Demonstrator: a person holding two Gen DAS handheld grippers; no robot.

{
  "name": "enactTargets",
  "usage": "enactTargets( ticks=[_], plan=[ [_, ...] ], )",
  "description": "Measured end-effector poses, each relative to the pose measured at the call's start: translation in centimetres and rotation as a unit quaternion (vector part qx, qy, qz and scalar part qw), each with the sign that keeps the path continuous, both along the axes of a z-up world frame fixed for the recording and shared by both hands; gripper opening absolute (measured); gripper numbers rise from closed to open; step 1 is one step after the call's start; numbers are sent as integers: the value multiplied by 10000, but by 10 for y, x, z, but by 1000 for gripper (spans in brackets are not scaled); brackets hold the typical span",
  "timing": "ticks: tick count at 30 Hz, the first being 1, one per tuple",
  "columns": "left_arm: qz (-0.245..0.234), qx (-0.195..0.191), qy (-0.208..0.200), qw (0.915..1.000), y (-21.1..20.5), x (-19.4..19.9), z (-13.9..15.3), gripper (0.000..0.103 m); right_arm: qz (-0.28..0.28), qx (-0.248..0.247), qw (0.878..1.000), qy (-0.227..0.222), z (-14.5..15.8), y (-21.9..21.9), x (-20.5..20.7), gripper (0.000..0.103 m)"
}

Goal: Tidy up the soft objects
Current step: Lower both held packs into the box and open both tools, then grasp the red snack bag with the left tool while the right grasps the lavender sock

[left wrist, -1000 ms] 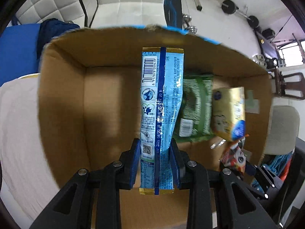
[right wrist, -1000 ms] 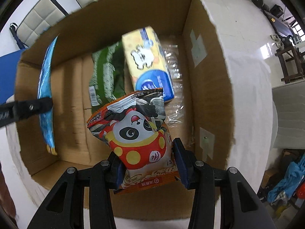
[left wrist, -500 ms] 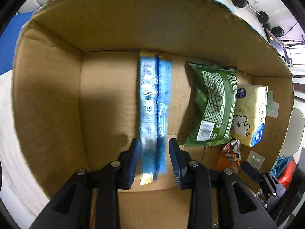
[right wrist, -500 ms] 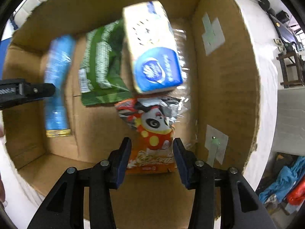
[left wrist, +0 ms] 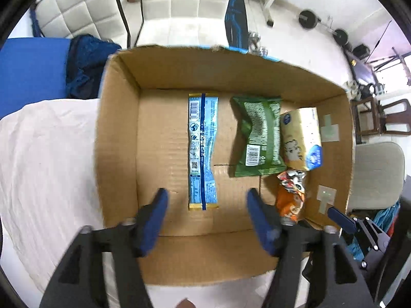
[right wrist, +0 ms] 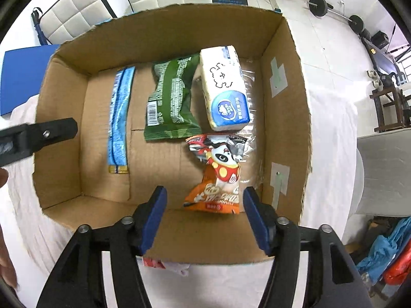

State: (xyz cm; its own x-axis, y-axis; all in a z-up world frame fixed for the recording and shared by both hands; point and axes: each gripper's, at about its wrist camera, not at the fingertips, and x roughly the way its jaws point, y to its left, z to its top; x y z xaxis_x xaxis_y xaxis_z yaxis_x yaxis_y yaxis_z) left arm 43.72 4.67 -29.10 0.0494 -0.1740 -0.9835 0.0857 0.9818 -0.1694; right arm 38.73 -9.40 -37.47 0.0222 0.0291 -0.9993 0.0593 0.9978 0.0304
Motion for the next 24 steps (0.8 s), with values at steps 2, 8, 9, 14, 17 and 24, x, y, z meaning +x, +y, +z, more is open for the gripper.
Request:
enactTargets(
  ticks=[2,8,9,14,17,24],
  plan=[
    [-8,21,-185,9998,7,-11,12,77,1,20,10000,-75,4,-2,-6,73],
    [124,82,-560,9983,19,-37,33,99,-15,43,9997,-233,19,-3,-22,73],
    [147,63,-594,9981,20,-39,35,99,-27,44,9996,-260,23,-4,-25,76],
    [312,-22,-809,9962,26,-54,50,101,-113,159,9988,-451,38,-7,-37,94],
    [359,118,-1036,9939,28,-67,61,103,-177,207,9980,-562,48,-10,-44,94],
    [474,199,-1237,9910,29,-89,71,103,-216,374,9956,-837,69,-17,-62,103]
  ],
)
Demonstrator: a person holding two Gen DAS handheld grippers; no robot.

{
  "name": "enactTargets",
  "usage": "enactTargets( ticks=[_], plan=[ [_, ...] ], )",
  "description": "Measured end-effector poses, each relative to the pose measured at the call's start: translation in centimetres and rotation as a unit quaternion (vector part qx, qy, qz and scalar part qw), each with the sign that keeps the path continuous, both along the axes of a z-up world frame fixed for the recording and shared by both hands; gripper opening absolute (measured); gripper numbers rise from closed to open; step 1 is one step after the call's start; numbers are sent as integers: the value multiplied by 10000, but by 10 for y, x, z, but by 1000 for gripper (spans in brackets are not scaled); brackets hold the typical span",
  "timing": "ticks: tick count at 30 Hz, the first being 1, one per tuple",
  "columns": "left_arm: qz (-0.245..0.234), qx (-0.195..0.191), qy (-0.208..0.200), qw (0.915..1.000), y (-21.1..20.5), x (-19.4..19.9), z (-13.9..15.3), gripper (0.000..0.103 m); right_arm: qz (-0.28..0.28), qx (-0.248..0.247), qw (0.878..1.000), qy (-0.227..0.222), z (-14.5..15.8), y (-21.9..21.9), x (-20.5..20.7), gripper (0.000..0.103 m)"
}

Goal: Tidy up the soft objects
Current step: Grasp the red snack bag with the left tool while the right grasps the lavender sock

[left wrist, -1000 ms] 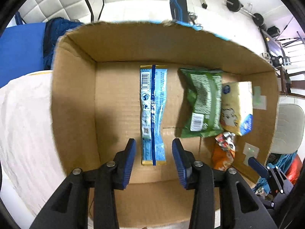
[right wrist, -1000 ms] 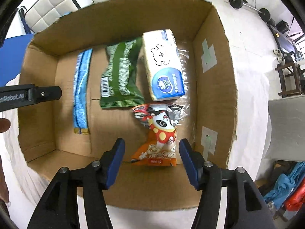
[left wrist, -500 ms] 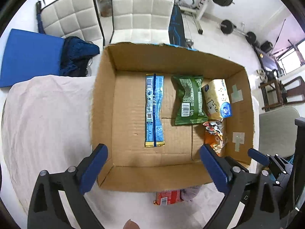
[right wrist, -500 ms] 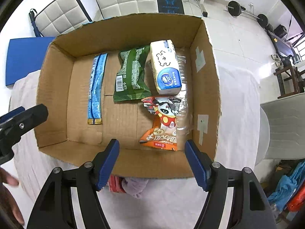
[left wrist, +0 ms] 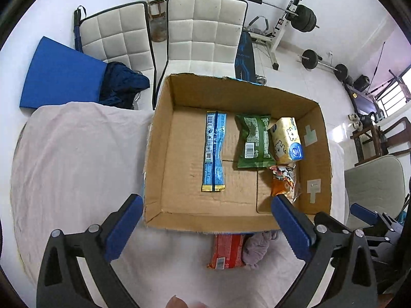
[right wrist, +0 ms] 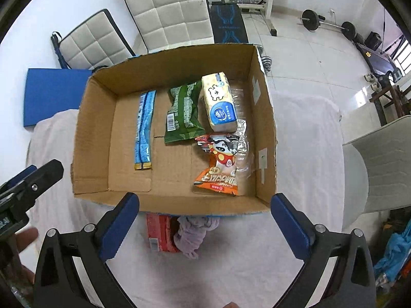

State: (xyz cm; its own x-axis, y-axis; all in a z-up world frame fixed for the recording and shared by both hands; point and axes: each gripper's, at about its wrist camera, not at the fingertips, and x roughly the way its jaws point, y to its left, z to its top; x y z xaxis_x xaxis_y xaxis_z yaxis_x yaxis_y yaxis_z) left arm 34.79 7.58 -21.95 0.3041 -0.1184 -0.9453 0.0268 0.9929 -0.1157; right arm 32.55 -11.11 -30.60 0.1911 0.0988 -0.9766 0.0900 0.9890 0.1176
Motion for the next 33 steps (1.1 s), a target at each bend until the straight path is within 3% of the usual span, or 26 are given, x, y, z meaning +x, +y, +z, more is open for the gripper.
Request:
enactTargets(
  ticks=[3,6,10,16,19,23,28,33],
  plan=[
    [-44,193,26,9998,-4,-16,-3,103,-38,144,9999,59,-3,-5,-19,103],
    [68,354,35,9993,-2,-37,-18,103,-95,398,9982,436,-29,-6,-46,103],
    [175,305,512,9981,1,-61,-63,103,-268,735,9935,831,-72,-5,-73,103],
    [367,629,1135,9909,6,-83,-126,103,-749,1262,9815,1234,-141,-6,-78,103],
    [460,665,1319,9880,10,-88,-145,103,-837,1473,9761,1362,-168,-1,-72,90],
    [520,748,1493,9846,8,-90,-161,102,-799,1762,9693,1520,-195,11,-72,46],
    [349,736,1526,9849,-10,-85,-166,102,-668,1145,9823,1325,-180,9,-84,44],
    [43,488,1627,9855,-42,-72,-178,103,-743,841,9840,1383,-164,-24,-100,44]
  ],
)
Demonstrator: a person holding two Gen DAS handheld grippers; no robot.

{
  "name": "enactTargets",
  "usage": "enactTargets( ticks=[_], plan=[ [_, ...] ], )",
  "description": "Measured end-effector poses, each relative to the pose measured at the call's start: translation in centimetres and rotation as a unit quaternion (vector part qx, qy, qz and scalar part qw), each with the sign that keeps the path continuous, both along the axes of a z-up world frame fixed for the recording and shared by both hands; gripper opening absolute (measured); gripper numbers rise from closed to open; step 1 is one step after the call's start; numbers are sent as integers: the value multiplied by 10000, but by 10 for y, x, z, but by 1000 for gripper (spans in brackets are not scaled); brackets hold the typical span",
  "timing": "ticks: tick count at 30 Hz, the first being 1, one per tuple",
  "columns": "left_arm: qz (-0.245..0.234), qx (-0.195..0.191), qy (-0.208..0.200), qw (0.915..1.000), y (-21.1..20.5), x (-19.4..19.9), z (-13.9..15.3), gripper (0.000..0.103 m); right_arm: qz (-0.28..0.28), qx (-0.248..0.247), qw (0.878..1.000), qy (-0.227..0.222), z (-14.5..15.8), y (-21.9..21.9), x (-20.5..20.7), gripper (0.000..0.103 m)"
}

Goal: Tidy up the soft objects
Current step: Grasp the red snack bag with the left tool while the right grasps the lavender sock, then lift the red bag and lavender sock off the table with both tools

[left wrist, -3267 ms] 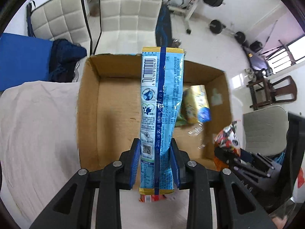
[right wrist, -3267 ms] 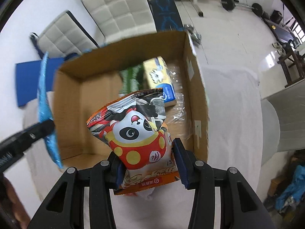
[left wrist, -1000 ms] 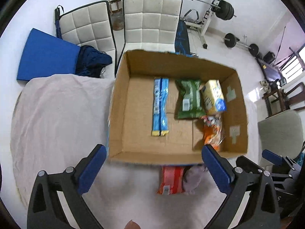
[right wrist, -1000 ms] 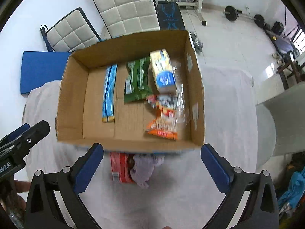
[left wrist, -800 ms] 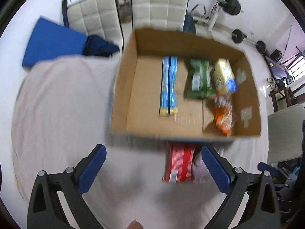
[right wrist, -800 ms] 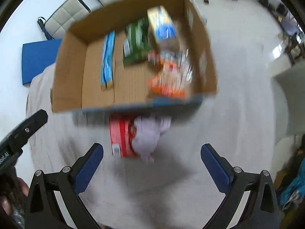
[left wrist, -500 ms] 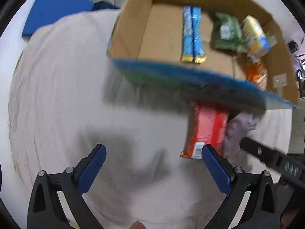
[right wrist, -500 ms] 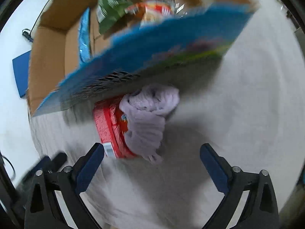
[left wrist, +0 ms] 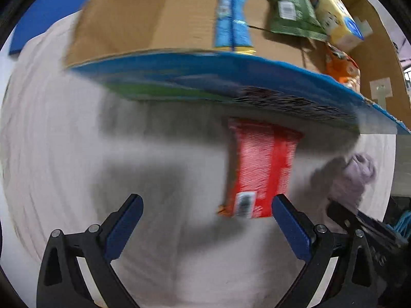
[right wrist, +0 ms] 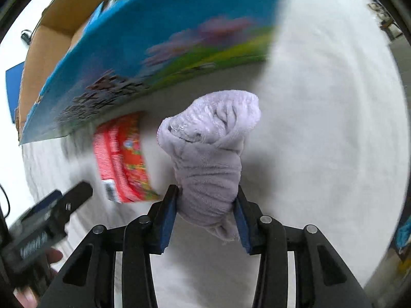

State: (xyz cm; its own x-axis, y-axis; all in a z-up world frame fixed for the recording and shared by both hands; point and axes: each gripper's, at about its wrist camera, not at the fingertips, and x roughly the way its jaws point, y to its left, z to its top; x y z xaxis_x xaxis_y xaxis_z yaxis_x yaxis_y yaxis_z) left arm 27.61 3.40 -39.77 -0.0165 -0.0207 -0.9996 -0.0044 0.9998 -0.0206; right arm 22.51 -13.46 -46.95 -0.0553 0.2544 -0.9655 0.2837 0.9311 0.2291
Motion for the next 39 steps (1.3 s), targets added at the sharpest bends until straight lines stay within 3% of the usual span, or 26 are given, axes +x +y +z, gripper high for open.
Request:
enactTargets(
  ticks=[7,8,9,12,18,23,28,34,39],
  plan=[
    [-280,-197,255,9991,-51,17,-37,102,-245,-191,9994,171,-6,-30,-14,44],
    [-326,-189,266,9989,-56,19,-41,91,-204,-272,9992,218,-8,-30,-15,44],
    [-381,-154,287,9987,-61,21,-46,69,-187,-314,9991,230,-10,-29,-17,44],
    [-619,102,202,9978,-73,17,-48,49,-89,-378,9988,300,-13,-23,-24,45],
    [-812,419,317,9953,-63,-40,-46,47,244,-407,9982,357,-12,-2,-46,45],
    [-475,212,500,9974,-42,-80,-52,48,451,-423,9967,518,-25,19,-70,45],
    [-378,95,455,9982,-35,-74,-57,50,110,-390,9986,349,-32,5,-79,47],
    [-339,68,395,9986,-22,-71,-46,48,378,-600,9970,321,-34,20,-79,45],
    [-367,71,173,9992,-18,-80,-25,46,532,-548,9969,207,-8,20,-85,44]
  ],
)
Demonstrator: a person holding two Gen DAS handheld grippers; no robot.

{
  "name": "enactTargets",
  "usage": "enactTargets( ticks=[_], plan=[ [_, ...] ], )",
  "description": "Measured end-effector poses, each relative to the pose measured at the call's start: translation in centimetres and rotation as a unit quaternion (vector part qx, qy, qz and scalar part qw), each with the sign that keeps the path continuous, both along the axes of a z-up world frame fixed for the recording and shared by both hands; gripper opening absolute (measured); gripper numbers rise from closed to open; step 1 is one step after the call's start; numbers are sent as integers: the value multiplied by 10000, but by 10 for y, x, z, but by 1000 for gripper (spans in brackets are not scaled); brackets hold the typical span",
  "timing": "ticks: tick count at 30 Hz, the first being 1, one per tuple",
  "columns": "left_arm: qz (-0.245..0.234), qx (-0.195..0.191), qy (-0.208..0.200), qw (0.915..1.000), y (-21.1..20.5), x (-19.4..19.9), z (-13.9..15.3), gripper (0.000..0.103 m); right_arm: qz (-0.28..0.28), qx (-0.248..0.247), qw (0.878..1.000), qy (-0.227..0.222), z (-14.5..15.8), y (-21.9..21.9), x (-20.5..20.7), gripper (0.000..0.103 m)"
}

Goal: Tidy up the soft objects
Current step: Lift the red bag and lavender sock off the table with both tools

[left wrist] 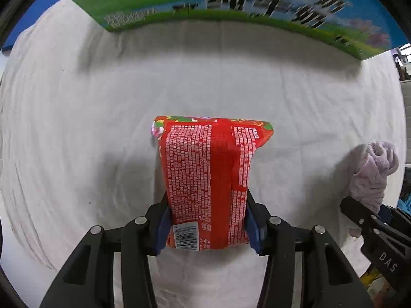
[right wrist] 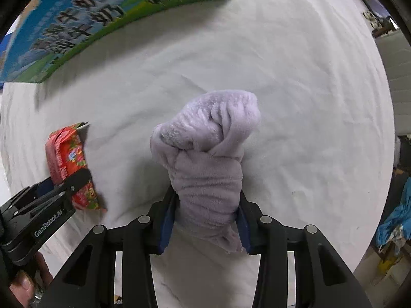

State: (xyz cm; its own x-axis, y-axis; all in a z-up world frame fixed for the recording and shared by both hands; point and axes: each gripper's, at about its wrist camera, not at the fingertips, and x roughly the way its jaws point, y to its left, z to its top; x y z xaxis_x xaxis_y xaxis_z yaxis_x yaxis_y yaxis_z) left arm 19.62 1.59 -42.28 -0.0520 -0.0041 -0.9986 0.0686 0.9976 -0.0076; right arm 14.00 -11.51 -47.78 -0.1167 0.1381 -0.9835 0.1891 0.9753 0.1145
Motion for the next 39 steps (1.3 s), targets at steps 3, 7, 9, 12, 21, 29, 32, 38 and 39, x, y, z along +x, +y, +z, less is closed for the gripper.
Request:
enactTargets(
  ticks=[3,7,9,12,21,29,32,38,39],
  plan=[
    [-16,-99,-229,9997,3,-2,28,46,37,135,9998,-158,21,-1,-3,44],
    [-40,-305,-738,9968,3,-8,75,46,48,359,9982,-482,57,-6,-4,44],
    [-58,-359,-973,9946,6,-9,99,46,63,468,9965,-693,82,-4,-3,44],
    [-66,-493,-1370,9893,10,-12,141,44,146,589,9932,-991,118,-9,-2,44],
    [-147,-818,-1527,9848,31,36,171,37,271,547,9886,-1374,170,-1,33,44],
    [8,-1357,42,9907,39,53,92,42,5,488,9965,-681,92,-8,50,44],
    [-20,-1217,649,9904,24,40,60,45,-111,373,9980,-489,70,-18,45,44],
    [423,-1585,1208,9790,4,20,14,71,-427,233,9986,-213,42,-43,32,44],
    [436,-1601,1196,9789,-3,19,13,78,-456,206,9986,-168,39,-46,30,44]
  ],
)
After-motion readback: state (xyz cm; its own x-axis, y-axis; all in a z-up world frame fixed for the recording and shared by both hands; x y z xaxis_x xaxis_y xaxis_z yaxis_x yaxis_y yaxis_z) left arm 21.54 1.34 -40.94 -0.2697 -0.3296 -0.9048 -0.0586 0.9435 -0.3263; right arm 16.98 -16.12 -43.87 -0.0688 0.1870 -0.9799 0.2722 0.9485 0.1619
